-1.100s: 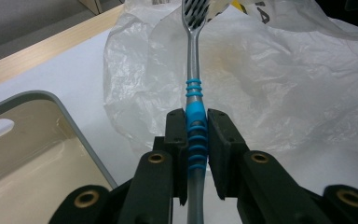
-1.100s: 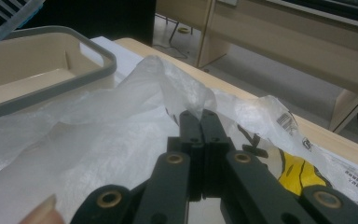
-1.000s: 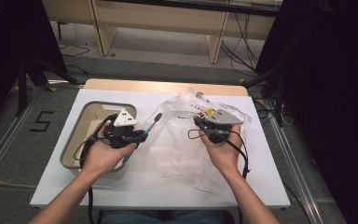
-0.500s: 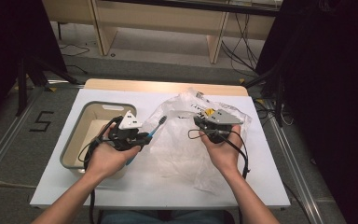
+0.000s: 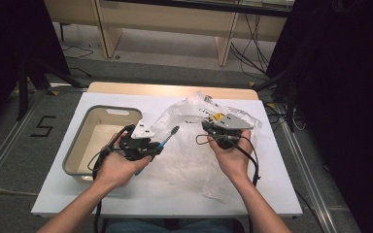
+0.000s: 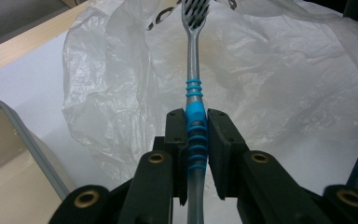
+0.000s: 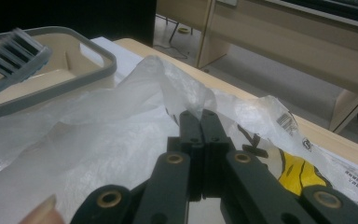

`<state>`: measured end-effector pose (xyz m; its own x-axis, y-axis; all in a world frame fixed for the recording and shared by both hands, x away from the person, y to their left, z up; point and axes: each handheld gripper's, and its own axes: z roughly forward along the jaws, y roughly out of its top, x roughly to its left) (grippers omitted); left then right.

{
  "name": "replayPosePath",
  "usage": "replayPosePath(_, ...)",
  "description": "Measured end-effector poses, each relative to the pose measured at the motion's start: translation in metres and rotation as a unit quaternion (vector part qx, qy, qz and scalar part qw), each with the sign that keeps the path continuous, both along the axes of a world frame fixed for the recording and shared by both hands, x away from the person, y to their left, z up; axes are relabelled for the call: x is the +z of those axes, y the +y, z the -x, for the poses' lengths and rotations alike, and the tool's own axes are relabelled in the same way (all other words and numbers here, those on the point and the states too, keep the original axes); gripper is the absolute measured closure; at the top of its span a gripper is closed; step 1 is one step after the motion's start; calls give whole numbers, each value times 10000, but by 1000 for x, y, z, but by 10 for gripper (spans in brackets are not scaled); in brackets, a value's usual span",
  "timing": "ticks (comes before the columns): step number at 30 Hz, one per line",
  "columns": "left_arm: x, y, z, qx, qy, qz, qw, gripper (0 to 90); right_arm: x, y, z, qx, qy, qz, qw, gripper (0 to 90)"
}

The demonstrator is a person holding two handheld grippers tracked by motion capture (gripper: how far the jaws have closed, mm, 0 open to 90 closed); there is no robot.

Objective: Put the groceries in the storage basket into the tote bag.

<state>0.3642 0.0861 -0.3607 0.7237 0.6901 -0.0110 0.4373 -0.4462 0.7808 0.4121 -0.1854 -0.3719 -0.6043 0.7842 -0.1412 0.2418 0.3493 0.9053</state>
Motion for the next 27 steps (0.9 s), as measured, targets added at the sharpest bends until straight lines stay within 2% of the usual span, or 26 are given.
replayPosePath(27, -13, -18, 2, -187, 113, -189, 9996, 784, 0, 0, 0, 16, -16, -4, 10000, 900)
